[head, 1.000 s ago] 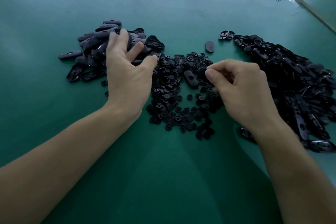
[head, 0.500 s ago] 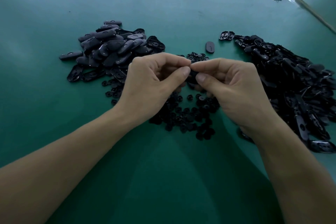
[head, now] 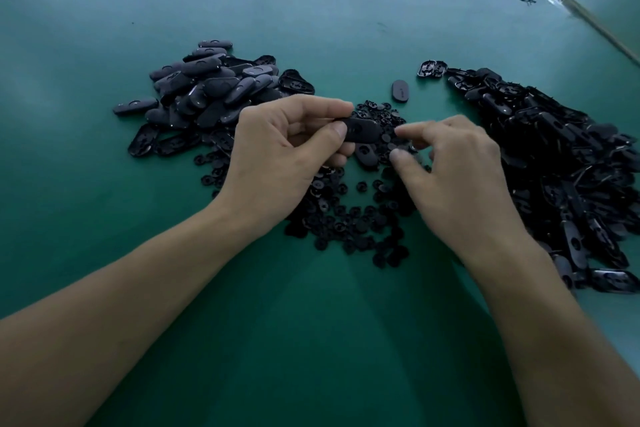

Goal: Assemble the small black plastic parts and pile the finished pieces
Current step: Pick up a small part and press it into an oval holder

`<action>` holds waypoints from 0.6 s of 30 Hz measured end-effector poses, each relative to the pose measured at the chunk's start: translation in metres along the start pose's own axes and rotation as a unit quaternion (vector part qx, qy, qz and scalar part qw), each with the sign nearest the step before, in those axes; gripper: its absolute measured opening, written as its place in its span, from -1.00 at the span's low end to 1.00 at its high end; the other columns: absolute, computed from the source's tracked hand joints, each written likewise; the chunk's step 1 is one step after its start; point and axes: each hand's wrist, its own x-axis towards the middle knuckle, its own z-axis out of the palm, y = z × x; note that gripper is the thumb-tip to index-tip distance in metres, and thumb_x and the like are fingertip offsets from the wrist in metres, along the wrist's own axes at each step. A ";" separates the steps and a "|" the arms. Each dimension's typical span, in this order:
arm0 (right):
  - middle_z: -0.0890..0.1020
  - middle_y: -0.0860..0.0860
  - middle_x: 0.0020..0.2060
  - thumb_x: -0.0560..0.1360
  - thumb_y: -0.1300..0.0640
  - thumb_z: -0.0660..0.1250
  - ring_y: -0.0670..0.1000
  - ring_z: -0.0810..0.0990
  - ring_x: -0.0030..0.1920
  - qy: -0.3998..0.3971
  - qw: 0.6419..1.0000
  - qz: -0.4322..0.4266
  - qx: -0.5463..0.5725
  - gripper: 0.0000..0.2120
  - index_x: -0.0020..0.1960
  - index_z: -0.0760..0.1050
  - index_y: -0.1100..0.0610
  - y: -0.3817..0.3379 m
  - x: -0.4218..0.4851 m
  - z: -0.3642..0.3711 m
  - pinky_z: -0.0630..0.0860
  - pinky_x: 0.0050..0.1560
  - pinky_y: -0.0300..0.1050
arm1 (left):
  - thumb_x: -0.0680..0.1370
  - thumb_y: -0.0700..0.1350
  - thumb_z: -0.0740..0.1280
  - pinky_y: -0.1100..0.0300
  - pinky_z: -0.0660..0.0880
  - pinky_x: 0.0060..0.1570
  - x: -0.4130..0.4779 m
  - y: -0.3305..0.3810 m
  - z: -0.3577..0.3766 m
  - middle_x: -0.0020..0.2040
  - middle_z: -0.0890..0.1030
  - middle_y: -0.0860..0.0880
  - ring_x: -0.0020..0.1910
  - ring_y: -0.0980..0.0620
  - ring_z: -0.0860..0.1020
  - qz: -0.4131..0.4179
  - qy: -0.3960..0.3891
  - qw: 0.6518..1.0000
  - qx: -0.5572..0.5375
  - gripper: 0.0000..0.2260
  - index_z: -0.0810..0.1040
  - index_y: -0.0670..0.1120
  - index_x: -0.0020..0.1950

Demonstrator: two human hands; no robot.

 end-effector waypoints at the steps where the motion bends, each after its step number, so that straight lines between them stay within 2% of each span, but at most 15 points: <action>1: 0.56 0.04 0.03 0.59 0.03 0.36 0.07 0.51 0.09 -0.016 1.000 0.001 -0.016 -0.73 0.26 0.62 0.05 0.001 0.000 0.001 0.36 0.12 -0.17 | 0.56 -0.39 0.36 0.24 0.61 -0.19 0.000 0.000 0.000 -0.27 0.70 0.00 -0.24 0.01 0.70 -0.001 0.002 1.000 -0.001 -0.84 0.65 -0.18 0.03; 5: 0.59 0.02 -0.03 0.58 0.06 0.38 -0.02 0.52 -0.10 -0.020 1.000 0.010 0.015 -0.83 0.14 0.68 0.02 -0.001 -0.001 0.004 0.37 -0.02 -0.22 | 0.55 -0.40 0.38 0.21 0.63 -0.19 0.000 -0.001 -0.001 -0.28 0.70 -0.03 -0.24 -0.03 0.71 -0.006 0.005 1.000 -0.001 -0.87 0.65 -0.21 0.01; 8: 0.66 0.02 -0.05 0.59 0.10 0.38 0.02 0.61 -0.06 -0.019 0.999 0.023 0.038 -0.86 0.09 0.69 0.03 -0.003 -0.001 0.004 0.55 0.04 -0.10 | 0.54 -0.40 0.39 0.21 0.63 -0.19 0.000 -0.001 0.000 -0.27 0.70 -0.04 -0.24 -0.04 0.71 -0.009 0.010 1.000 -0.004 -0.87 0.65 -0.22 0.01; 12: 0.70 0.01 -0.10 0.58 0.13 0.37 0.03 0.66 -0.05 -0.013 0.998 0.032 0.053 -0.87 0.07 0.69 0.05 -0.004 -0.001 0.002 0.61 0.07 0.04 | 0.54 -0.40 0.40 0.22 0.62 -0.20 0.001 -0.001 -0.001 -0.26 0.71 -0.05 -0.24 -0.05 0.72 -0.011 0.011 1.000 -0.003 -0.87 0.65 -0.21 0.00; 18: 0.70 0.00 -0.07 0.61 0.18 0.33 -0.01 0.66 -0.06 0.014 0.998 0.019 0.064 -0.83 0.14 0.66 0.04 -0.006 -0.002 0.000 0.59 0.06 -0.11 | 0.53 -0.39 0.40 0.21 0.62 -0.22 0.001 -0.001 -0.003 -0.27 0.70 -0.06 -0.24 -0.06 0.71 -0.020 0.018 1.000 0.000 -0.87 0.65 -0.20 -0.01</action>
